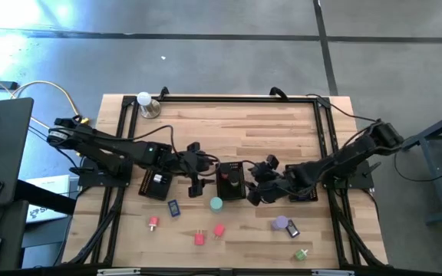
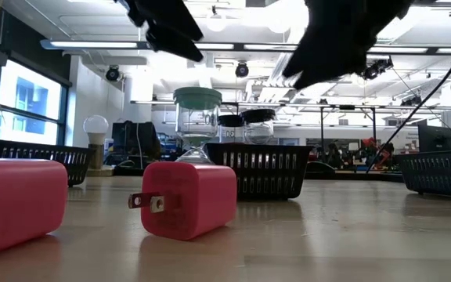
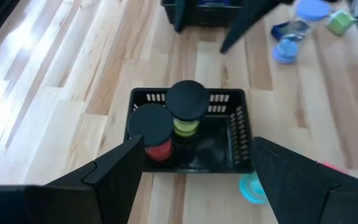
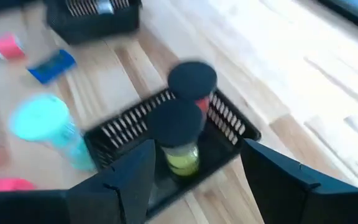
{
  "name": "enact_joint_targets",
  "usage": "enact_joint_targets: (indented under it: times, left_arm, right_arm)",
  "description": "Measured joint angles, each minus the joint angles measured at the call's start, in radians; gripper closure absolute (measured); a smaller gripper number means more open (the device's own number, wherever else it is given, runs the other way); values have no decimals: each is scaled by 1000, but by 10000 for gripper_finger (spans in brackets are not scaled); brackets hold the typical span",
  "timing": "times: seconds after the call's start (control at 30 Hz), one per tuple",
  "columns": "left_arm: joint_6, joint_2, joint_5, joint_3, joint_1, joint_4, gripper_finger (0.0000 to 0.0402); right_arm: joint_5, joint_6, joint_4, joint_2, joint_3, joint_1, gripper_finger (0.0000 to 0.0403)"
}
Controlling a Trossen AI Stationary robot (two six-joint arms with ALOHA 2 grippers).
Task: Pick & Place Office items
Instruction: Put the left pink charger adapter into the left black bin
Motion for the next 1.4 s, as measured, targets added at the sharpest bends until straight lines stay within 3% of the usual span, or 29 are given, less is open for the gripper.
enact_joint_targets:
  times: [0.23,0.37,0.73,1.07,1.13,1.27,1.4]
  left_arm:
    - [-61,-73,25,2,-20,-68,112]
    - [-106,-77,93,2,-19,-146,112]
    - [-84,-61,98,0,-10,-162,111]
    - [-78,-61,83,1,-12,-159,40]
    - [-46,-61,112,1,-12,-168,36]
    - [159,-56,238,0,-37,-220,34]
    - [176,-31,297,-2,-86,-210,34]
  right_arm:
    - [146,29,-115,-101,-2,72,176]
    - [149,29,-118,-131,-1,97,176]
    - [165,56,-163,-139,-1,118,176]
    - [169,75,-179,-138,-1,118,176]
    - [170,75,-187,-138,-1,118,176]
    - [172,75,-189,-138,-1,118,176]
    - [172,75,-189,-138,-1,118,176]
